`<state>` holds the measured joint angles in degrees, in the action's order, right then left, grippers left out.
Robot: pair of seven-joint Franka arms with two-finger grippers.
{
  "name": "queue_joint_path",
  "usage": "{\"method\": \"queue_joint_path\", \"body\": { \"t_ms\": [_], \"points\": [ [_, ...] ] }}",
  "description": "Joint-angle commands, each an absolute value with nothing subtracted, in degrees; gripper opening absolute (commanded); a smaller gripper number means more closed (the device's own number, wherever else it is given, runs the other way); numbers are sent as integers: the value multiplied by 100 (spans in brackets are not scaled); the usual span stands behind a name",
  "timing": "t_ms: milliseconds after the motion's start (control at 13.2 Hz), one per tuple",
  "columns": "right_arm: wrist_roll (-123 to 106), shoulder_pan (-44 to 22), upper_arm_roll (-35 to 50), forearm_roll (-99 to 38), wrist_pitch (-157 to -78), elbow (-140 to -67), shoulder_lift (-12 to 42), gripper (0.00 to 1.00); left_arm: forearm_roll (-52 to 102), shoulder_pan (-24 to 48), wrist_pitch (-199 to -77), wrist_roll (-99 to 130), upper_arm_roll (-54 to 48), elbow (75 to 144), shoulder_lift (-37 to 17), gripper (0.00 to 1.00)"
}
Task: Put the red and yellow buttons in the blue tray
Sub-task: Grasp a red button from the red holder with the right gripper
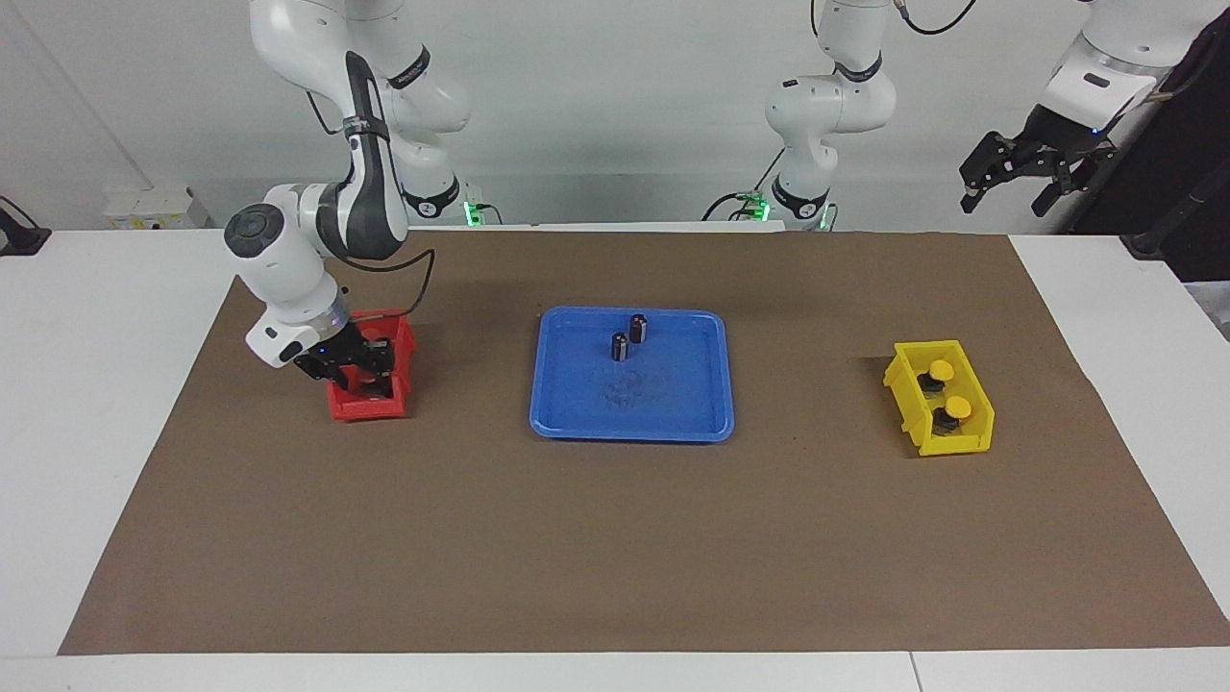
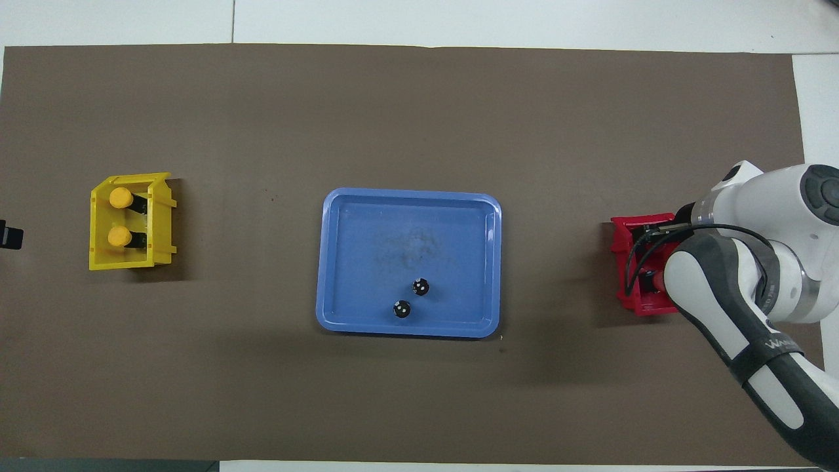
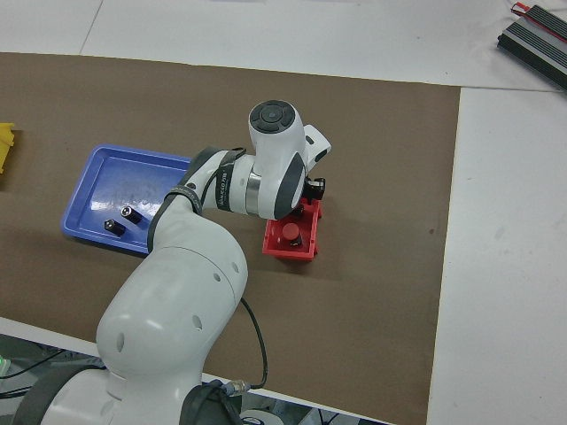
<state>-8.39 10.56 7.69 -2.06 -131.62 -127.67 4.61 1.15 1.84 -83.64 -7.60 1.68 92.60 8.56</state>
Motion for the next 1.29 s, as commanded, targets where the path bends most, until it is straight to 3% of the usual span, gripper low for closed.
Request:
{"method": "queue_joint_path", "body": {
  "t_ms": [0, 380, 532, 760, 912, 1064, 1216],
  "points": [
    [-1020, 1134, 817, -325, -13280, -12981, 281, 62, -26, 176, -8455, -694, 158, 9439, 1020, 100],
    [-1265, 1116, 809, -229, -13176, -12772, 334, 25, -26, 158, -8437, -694, 149, 9483, 1055, 100],
    [-1406, 1151, 800, -185, -12363, -12054, 500, 25, -26, 158, -8446, -694, 149, 9544, 1072, 100],
    [-1284, 977, 817, 175, -10570, -10237, 930, 26, -26, -43, -9723, -808, 150, 10595, 1222, 100],
    [-357, 311, 826, 245, -9917, -9189, 1343, 26, -26, -79, -10683, -809, 149, 11090, 838, 91],
    [855, -523, 826, 273, -10114, -8860, 1555, 26, -26, -88, -11309, -817, 149, 11153, 310, 81],
    [2410, -1401, 844, 194, -10904, -8956, 1721, 25, -18, -97, -11976, -809, 149, 11328, -51, 74]
  ]
}}
